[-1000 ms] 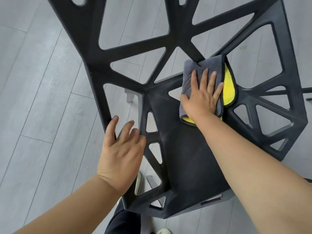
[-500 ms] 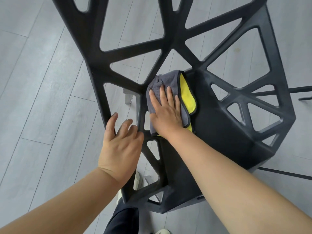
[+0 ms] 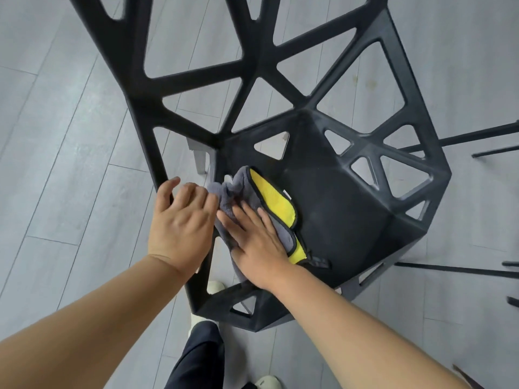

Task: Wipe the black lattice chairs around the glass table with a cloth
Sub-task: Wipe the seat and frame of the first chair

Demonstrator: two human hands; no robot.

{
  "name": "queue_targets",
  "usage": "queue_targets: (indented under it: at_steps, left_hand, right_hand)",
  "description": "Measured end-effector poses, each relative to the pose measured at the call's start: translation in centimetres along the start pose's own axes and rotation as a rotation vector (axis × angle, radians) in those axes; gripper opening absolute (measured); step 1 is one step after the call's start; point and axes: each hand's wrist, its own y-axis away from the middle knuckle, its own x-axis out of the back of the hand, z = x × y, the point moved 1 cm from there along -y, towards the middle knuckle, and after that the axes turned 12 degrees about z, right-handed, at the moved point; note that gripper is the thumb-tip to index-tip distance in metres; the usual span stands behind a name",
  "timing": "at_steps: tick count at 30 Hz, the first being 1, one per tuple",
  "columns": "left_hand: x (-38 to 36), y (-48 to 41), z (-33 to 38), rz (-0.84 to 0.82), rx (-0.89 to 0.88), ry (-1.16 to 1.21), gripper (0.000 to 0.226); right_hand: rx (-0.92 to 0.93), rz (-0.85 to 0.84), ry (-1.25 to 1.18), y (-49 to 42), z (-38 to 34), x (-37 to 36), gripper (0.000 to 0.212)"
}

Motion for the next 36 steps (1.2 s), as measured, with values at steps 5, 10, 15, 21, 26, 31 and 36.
queue_targets:
  at_steps: [5, 10, 15, 21, 26, 31, 36]
  left_hand:
    - [0.2, 0.2, 0.0, -0.004, -0.008, -0.006, 0.044]
    - [-0.3, 0.3, -0.2, 0.025, -0.019, 0.032, 0.043]
    - [-0.9, -0.1, -0.6, 0.048, -0.016, 0.062, 0.031]
    - [-0.7, -0.2, -0.5, 0.017, -0.005, 0.053, 0.050]
    - [-0.6, -0.3, -0.5, -0.064, -0.013, 0.039, 0.030]
    - [-0.6, -0.4, -0.5, -0.110, 0.007, 0.059, 0.024]
    - [-0.2, -0.4, -0.3, -0.097, 0.022, 0.034, 0.020]
  right_hand:
    - [0.092, -0.008, 0.069, 5.7, 0.0, 0.1, 0.065]
    - [-0.046, 0.059, 0.174, 2.1, 0.1, -0.8, 0.062]
    - [-0.177, 0.075, 0.239, -6.8, 0.2, -0.9, 0.064]
    - [0.009, 0.074, 0.375, -11.3, 4.1, 1.6, 0.059]
    - [0.047, 0.057, 0.466, -12.2, 7.4, 3.4, 0.062]
    - [-0.017, 0.155, 0.557, -12.4, 11.7, 5.8, 0.062]
    - [-0.093, 0.200, 0.584, -12.1, 13.7, 7.3, 0.061]
